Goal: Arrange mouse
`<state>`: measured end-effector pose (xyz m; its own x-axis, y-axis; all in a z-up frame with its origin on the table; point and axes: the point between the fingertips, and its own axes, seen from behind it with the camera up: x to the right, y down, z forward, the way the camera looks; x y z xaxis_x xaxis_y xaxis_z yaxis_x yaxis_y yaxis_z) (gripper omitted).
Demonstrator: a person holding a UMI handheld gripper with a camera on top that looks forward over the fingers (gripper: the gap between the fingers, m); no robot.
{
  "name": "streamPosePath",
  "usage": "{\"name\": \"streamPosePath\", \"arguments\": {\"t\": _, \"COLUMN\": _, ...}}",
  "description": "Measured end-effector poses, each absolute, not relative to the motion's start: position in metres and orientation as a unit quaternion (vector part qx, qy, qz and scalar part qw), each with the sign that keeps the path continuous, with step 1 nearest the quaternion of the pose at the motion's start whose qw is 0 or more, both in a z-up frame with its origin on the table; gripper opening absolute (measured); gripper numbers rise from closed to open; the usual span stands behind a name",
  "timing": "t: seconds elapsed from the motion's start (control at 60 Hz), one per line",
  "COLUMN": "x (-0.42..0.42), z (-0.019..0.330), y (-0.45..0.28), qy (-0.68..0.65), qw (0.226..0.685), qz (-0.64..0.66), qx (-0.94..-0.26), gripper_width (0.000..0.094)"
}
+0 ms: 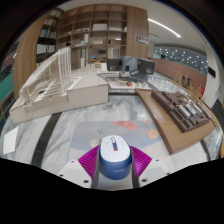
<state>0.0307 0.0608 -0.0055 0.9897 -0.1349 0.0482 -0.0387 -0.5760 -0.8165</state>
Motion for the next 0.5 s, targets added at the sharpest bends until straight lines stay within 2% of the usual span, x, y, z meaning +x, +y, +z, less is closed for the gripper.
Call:
{"name": "streamPosePath", "arguments": {"t": 0.067, "x": 0.031, "z": -0.008, "y": 0.064, "qy": 0.05, "qw": 0.468, "qz": -0.05, "qx": -0.881, "gripper_width": 0.0489}}
{"name": "streamPosePath", "arguments": {"t": 0.183, "x": 0.033, "z": -0.007, "y": 0.065, "qy": 0.058, "qw": 0.454, "qz": -0.048, "qx": -0.888, "gripper_width": 0.0612}}
{"name": "streamPosePath", "arguments": {"t": 0.2, "x": 0.032, "z": -0.007, "y": 0.065, "qy": 0.057, "qw": 0.45, "qz": -0.046, "qx": -0.89, "gripper_width": 0.0658}}
{"name": "streamPosePath", "arguments": {"t": 0.217, "x": 0.031, "z": -0.005, "y": 0.064, "qy": 0.054, "qw": 0.447, "qz": -0.043, "qx": -0.892, "gripper_width": 0.077}}
{"name": "streamPosePath", "arguments": {"t": 0.283, "x": 0.028, "z": 0.011, "y": 0.059, "qy": 0.031, "qw": 0.453, "qz": -0.038, "qx": -0.89, "gripper_width": 0.0901}}
{"name": "streamPosePath", "arguments": {"t": 0.3, "x": 0.028, "z": 0.016, "y": 0.057, "qy": 0.022, "qw": 0.457, "qz": -0.039, "qx": -0.888, "gripper_width": 0.0837}}
{"name": "streamPosePath", "arguments": {"t": 0.317, "x": 0.028, "z": 0.021, "y": 0.054, "qy": 0.014, "qw": 0.459, "qz": -0.043, "qx": -0.887, "gripper_width": 0.0822}}
{"name": "streamPosePath", "arguments": {"t": 0.35, "x": 0.029, "z": 0.029, "y": 0.044, "qy": -0.001, "qw": 0.458, "qz": -0.05, "qx": -0.888, "gripper_width": 0.0821}}
{"name": "streamPosePath", "arguments": {"t": 0.367, "x": 0.029, "z": 0.033, "y": 0.038, "qy": -0.005, "qw": 0.457, "qz": -0.051, "qx": -0.888, "gripper_width": 0.0852}}
{"name": "streamPosePath", "arguments": {"t": 0.383, "x": 0.028, "z": 0.037, "y": 0.031, "qy": -0.008, "qw": 0.456, "qz": -0.05, "qx": -0.888, "gripper_width": 0.0827}}
{"name": "streamPosePath", "arguments": {"t": 0.5, "x": 0.017, "z": 0.049, "y": -0.024, "qy": -0.009, "qw": 0.44, "qz": 0.009, "qx": -0.898, "gripper_width": 0.0828}}
